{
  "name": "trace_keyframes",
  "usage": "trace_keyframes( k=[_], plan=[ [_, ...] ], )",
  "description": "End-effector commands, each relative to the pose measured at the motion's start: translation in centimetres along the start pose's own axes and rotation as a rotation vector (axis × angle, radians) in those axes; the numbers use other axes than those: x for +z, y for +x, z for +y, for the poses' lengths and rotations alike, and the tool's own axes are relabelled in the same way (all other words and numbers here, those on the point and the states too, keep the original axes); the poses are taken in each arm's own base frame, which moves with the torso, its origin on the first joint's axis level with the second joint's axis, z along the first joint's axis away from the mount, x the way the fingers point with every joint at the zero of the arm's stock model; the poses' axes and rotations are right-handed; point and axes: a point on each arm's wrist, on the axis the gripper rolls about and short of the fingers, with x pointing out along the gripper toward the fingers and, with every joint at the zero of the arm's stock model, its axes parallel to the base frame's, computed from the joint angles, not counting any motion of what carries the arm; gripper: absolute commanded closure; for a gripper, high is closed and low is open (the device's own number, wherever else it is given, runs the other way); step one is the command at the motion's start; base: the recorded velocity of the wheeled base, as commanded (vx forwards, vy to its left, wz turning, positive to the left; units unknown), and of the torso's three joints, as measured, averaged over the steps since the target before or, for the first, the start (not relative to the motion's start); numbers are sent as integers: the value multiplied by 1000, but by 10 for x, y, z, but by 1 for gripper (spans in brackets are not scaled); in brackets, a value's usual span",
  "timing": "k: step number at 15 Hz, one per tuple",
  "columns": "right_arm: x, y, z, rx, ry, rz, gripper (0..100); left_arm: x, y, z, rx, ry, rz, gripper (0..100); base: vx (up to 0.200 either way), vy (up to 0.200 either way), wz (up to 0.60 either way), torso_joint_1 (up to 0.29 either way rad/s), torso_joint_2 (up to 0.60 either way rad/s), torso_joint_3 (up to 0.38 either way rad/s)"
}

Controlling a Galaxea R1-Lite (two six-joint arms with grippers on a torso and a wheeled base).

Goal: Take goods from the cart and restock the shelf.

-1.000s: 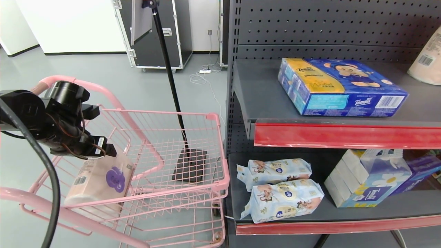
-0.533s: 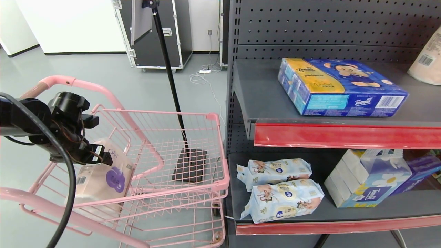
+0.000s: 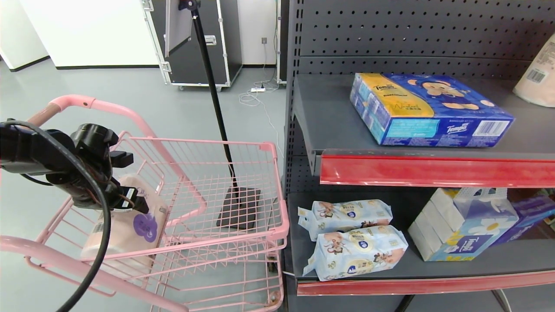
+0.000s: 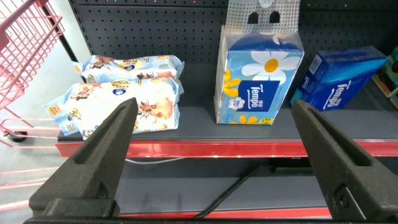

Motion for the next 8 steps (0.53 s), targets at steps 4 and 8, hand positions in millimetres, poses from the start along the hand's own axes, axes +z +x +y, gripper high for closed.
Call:
trace_keyframes(
  k=[4, 8],
  plan=[
    [0, 0, 0, 0, -1, -1, 0, 11, 8, -7, -14, 21, 30, 0, 0, 0, 0, 0, 0, 0],
    [0, 0, 0, 0, -1, 1, 0, 12, 22, -11, -24, 29, 63, 0, 0, 0, 0, 0, 0, 0]
  ],
)
